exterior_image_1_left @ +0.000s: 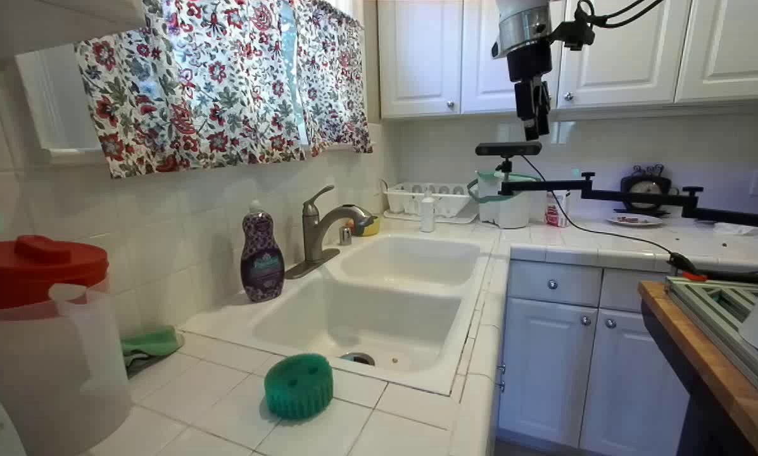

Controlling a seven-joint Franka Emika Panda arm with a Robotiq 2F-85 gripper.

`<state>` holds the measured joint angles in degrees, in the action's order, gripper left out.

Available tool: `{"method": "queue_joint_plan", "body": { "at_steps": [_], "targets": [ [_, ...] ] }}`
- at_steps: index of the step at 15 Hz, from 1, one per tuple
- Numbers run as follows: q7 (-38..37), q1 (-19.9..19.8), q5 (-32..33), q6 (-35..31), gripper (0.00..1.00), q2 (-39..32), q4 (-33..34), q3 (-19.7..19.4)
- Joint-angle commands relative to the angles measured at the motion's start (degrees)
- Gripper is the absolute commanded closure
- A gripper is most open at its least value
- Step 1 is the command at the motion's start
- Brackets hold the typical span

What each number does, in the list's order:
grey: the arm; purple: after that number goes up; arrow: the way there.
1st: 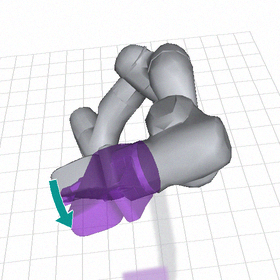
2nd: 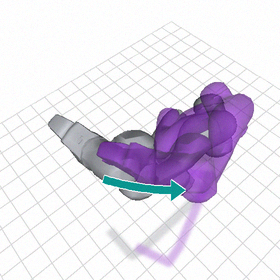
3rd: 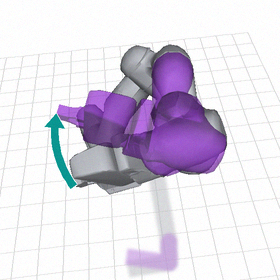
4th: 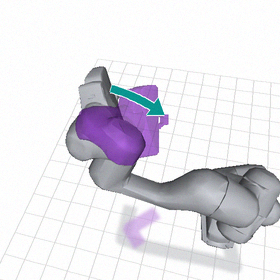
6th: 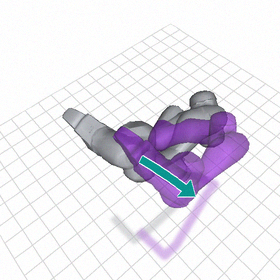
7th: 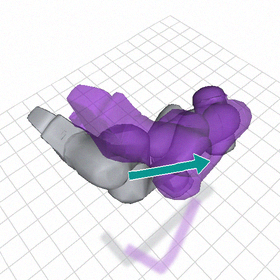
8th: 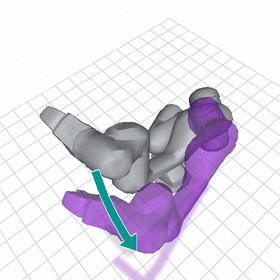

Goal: Remove the red lid from the clear jug.

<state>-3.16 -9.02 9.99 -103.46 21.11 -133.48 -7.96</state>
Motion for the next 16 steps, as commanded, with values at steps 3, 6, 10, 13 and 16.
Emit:
{"method": "queue_joint_plan", "body": {
  "at_steps": [3,6,10,13,16],
  "targets": [
    [0.06,-0.16,-0.06,0.09,0.0,-0.03,0.09,0.14],
    [0.06,-0.16,-0.06,0.09,0.0,-0.03,0.09,0.14],
    [0.06,-0.16,-0.06,0.09,0.0,-0.03,0.09,0.14],
    [1.27,0.28,0.68,-3.36,0.0,-0.16,0.24,0.29],
    [2.67,1.14,1.49,-10.47,0.0,-0.77,0.96,0.74]
  ]
}}
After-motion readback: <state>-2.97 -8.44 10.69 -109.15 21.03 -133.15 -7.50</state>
